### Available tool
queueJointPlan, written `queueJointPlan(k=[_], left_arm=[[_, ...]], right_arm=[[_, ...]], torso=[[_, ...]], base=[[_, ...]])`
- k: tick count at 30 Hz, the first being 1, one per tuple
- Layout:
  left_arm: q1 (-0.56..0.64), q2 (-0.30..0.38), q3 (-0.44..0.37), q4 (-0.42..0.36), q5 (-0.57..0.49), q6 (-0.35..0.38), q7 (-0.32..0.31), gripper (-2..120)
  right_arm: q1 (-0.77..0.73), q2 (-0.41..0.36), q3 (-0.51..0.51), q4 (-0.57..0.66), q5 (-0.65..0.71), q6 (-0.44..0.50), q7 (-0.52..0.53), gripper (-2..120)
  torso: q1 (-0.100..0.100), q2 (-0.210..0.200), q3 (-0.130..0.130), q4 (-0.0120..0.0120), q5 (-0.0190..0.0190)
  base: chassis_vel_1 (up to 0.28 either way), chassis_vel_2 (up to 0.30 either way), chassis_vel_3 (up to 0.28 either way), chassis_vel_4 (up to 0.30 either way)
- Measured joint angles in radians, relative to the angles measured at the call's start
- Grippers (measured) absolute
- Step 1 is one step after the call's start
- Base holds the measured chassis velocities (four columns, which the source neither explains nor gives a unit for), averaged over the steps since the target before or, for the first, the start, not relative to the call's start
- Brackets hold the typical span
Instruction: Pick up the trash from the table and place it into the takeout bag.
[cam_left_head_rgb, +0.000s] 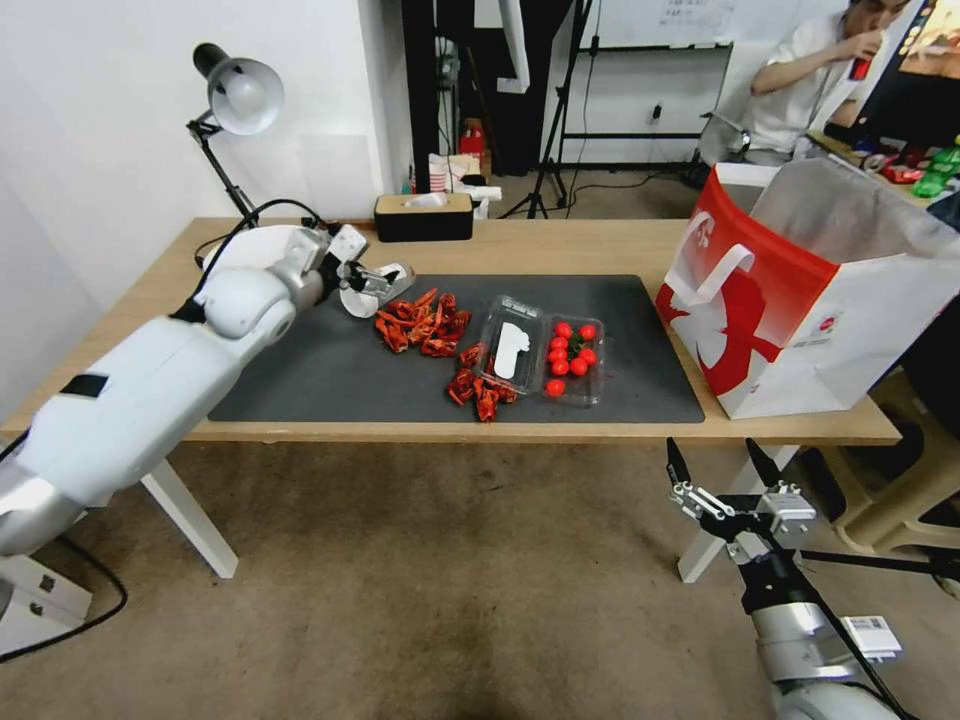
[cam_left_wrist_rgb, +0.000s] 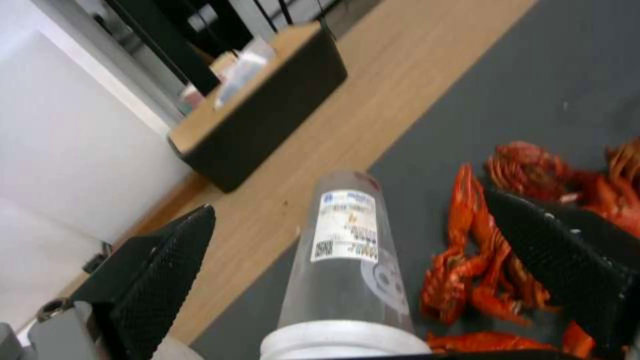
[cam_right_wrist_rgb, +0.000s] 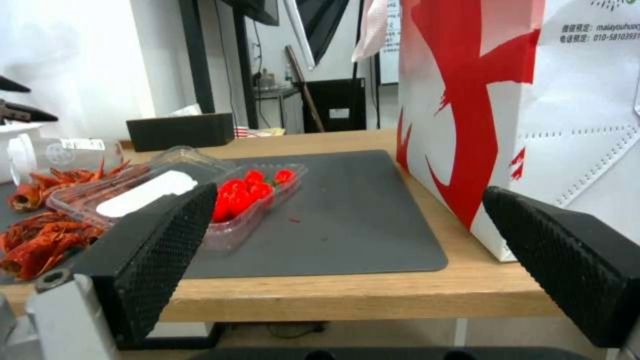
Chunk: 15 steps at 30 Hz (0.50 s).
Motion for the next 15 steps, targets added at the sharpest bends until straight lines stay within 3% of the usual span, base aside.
queueJointPlan(k=[2,4,10,15], left_arm=[[0.000,0.000,0.000,0.000,0.000,0.000,0.000,100],[-0.044,-0.030,0.037,0.068,0.004,0.013,0.026,100],[-0.071,-0.075,0.054,0.137,0.016,0.037,0.027,100],[-0.073,-0.100,0.051,0.158,0.027,0.076,0.033,100]], right_arm=[[0.000,0.000,0.000,0.000,0.000,0.000,0.000,100],[0.006,0.000,-0.003,-0.003,-0.001,0.000,0.000,100],[0.008,-0.003,-0.004,-0.006,-0.001,0.000,0.000,100],[0.009,-0.005,-0.004,-0.008,0.000,0.000,0.001,100]], torso=[[0.000,0.000,0.000,0.0000,0.0000],[0.000,0.000,0.000,0.0002,-0.0003],[0.000,0.000,0.000,-0.0002,-0.0003],[0.000,0.000,0.000,-0.0001,-0.0004]], base=[[0.000,0.000,0.000,0.000],[0.000,0.000,0.000,0.000],[0.000,0.000,0.000,0.000],[0.000,0.000,0.000,0.000]])
